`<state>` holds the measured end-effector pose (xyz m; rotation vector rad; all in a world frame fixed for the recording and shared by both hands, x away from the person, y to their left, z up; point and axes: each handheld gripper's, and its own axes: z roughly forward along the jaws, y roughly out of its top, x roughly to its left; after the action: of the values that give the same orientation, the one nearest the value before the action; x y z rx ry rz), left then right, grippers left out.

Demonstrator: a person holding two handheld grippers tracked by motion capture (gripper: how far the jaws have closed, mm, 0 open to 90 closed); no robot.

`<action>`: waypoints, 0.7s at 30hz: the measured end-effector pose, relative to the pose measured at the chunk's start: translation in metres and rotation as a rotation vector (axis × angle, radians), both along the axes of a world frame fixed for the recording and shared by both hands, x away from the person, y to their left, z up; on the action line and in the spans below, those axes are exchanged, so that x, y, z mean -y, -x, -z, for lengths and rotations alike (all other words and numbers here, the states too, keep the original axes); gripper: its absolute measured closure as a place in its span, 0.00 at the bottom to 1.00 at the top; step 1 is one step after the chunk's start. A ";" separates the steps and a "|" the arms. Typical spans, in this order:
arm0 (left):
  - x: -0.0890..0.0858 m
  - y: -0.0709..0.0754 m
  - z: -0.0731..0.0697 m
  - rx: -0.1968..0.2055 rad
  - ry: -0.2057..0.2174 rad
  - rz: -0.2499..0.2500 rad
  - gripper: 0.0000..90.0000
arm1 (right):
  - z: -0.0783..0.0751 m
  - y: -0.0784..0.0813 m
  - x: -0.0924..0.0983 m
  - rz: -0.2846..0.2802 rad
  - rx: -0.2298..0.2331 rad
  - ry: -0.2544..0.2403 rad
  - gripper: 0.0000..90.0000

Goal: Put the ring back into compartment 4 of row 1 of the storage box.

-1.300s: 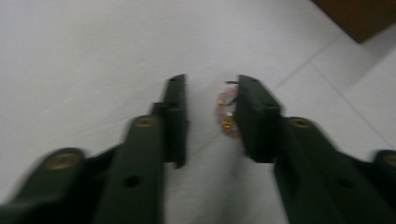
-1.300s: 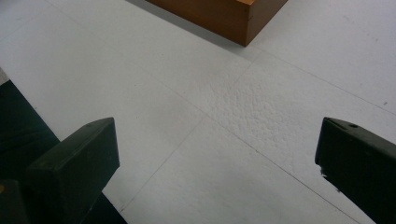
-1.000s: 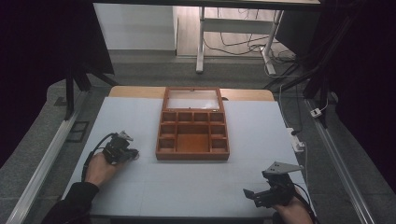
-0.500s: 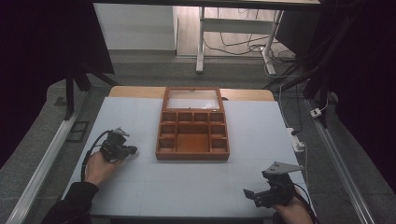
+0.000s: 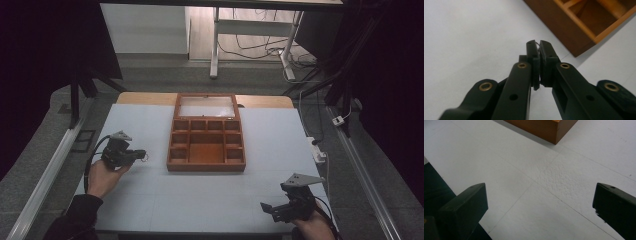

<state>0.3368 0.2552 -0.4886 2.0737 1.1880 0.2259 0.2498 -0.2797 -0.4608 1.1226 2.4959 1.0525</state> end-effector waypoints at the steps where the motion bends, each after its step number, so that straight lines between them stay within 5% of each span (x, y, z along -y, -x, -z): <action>1: 0.000 0.001 -0.002 0.009 0.008 -0.003 0.96 | 0.000 0.000 0.000 0.000 0.000 -0.001 0.00; 21: -0.001 0.010 -0.042 0.157 0.082 0.014 0.96 | 0.000 -0.001 0.001 0.005 -0.003 -0.001 0.00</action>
<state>0.3270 0.2560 -0.4466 1.9553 1.0702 0.3218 0.2504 -0.2803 -0.4609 1.1311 2.4935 1.0510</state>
